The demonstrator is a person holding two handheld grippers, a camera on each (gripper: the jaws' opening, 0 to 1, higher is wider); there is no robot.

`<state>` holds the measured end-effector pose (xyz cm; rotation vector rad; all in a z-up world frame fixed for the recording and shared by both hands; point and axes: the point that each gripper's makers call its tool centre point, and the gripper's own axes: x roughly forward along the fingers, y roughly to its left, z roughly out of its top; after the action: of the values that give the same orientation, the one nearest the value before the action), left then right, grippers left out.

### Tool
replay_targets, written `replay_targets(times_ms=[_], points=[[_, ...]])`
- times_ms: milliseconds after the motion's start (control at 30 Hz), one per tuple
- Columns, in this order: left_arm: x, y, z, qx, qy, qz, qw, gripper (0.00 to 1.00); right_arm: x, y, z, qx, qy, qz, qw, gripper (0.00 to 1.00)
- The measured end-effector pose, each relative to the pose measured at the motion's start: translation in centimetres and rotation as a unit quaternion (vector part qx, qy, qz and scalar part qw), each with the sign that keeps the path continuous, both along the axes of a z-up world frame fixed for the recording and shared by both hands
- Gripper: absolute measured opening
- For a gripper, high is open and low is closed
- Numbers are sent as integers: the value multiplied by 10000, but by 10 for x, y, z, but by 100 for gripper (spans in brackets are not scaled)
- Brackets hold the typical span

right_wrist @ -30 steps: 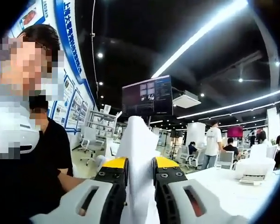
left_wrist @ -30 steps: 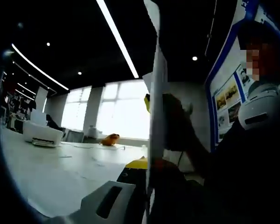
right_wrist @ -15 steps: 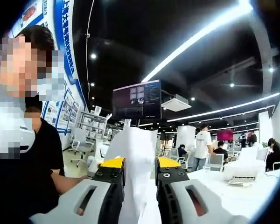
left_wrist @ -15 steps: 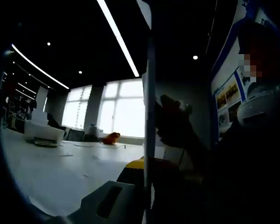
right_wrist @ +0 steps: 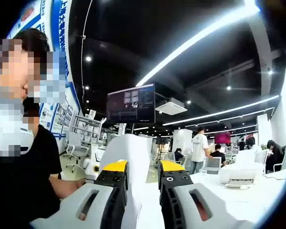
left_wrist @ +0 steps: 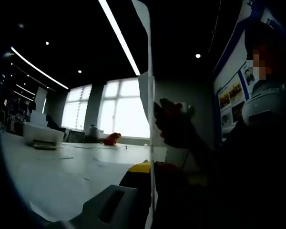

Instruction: Organize the stack of printing papers by aligning and flattening the scattered papers on the table

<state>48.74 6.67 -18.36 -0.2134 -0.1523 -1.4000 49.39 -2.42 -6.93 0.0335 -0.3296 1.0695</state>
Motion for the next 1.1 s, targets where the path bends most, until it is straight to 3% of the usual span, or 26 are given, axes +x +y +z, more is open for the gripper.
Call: replay_targets(times_ms=[567, 1100], points=[[12, 1, -7, 105, 109, 82, 9999, 6, 6, -7, -10, -16, 131, -103, 9999, 19], [34, -3, -27, 372, 283, 343, 9983, 6, 4, -13, -13, 49, 126, -150, 9998, 17]])
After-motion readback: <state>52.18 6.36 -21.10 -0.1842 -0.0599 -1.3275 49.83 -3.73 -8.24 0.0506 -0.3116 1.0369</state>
